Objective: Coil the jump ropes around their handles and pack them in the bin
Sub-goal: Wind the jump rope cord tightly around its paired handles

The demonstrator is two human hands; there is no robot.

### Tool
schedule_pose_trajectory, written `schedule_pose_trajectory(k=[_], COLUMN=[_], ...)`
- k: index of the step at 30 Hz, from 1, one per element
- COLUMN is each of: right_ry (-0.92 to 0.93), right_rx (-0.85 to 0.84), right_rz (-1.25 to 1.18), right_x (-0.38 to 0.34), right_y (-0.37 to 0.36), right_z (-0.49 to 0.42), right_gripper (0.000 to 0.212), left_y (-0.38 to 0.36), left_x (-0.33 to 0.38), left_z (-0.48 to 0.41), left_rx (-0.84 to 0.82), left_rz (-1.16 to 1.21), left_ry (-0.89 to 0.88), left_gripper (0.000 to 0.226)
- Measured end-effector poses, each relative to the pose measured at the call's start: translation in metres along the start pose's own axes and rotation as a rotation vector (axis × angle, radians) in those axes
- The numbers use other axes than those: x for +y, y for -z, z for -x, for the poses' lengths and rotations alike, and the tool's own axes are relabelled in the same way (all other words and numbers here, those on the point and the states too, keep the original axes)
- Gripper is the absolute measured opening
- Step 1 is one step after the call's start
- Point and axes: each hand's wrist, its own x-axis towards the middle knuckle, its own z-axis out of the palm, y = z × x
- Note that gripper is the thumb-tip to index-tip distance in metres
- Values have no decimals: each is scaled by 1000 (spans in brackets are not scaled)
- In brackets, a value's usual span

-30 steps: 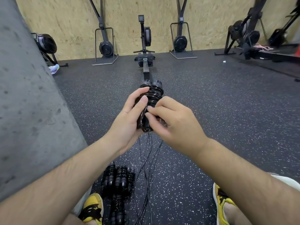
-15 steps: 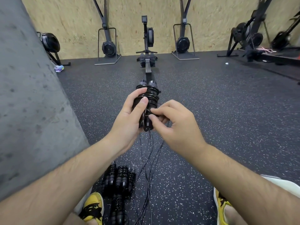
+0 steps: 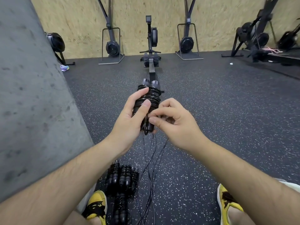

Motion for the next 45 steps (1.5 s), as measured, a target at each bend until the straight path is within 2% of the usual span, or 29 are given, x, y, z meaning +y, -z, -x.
schedule_pose_trajectory(k=[5, 9, 12, 15, 17, 22, 25, 31, 40, 45], right_ry=[-33, -94, -72, 25, 58, 124, 229, 384, 367, 303], right_rx=[-22, 74, 60, -31, -30, -1, -23, 121, 191, 193], right_rz=[64, -32, -29, 72, 119, 182, 314, 500, 571, 529], right_x=[1, 5, 10, 14, 15, 17, 18, 19, 16, 14], right_y=[3, 0, 0, 6, 6, 6, 9, 4, 1, 2], right_z=[-1, 1, 3, 5, 6, 6, 7, 4, 4, 3], right_gripper=[9, 9, 16, 33, 37, 29, 31, 18, 13, 13], left_y=[4, -2, -5, -4, -4, -7, -7, -11, -18, -20], left_x=[-4, -8, -8, -8, -7, -6, -6, -11, -19, -14], left_z=[-3, -5, -6, -7, -6, -5, -6, -3, 0, 0], left_rx=[-6, 18, 47, 82, 87, 85, 80, 87, 88, 40], left_rz=[-19, -46, -36, -39, -52, -61, -35, -76, -105, 98], left_ry=[18, 37, 48, 65, 70, 69, 59, -22, -83, -14], left_gripper=[36, 31, 30, 30, 31, 30, 30, 30, 35, 53])
